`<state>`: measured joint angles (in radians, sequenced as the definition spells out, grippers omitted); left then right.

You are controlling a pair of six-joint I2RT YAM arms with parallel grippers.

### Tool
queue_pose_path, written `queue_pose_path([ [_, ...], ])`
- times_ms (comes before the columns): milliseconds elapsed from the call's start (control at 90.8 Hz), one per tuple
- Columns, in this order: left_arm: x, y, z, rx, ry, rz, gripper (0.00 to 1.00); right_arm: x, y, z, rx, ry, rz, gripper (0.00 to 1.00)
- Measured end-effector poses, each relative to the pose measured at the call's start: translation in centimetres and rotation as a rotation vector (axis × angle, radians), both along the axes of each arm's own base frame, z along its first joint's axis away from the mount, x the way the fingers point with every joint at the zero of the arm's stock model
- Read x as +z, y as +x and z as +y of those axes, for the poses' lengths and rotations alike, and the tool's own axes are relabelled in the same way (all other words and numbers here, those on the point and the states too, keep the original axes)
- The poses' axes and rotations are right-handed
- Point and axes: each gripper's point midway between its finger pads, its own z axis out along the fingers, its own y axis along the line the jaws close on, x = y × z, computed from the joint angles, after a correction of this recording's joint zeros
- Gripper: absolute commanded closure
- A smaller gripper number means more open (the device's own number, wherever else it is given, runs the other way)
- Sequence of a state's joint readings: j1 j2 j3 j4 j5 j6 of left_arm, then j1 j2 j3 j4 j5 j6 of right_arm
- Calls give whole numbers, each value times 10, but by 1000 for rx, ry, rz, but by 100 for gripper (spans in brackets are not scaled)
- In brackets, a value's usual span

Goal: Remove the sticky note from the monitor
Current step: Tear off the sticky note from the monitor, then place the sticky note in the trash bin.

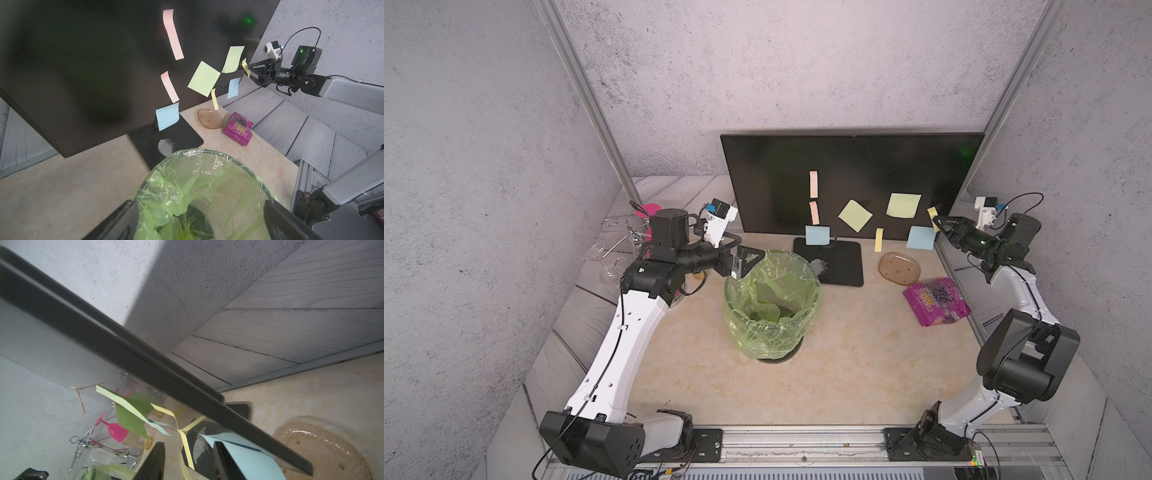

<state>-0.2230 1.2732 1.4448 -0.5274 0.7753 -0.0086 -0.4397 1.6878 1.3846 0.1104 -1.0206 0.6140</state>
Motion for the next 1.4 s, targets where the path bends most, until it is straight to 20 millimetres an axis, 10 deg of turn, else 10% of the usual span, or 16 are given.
queue_pose_path([
  [220, -1, 0, 0, 0, 3, 1, 0, -5, 1, 0, 4, -5, 7, 100],
  [705, 2, 1, 0, 5, -10, 2, 0, 23, -46, 40, 37, -36, -53, 100],
  [991, 1, 4, 0, 18, -19, 18, 0, 70, -126, 171, 300, -195, -197, 100],
  [1398, -2, 15, 13, 122, 14, 14, 0, 19, -195, 335, 747, -409, -139, 100],
])
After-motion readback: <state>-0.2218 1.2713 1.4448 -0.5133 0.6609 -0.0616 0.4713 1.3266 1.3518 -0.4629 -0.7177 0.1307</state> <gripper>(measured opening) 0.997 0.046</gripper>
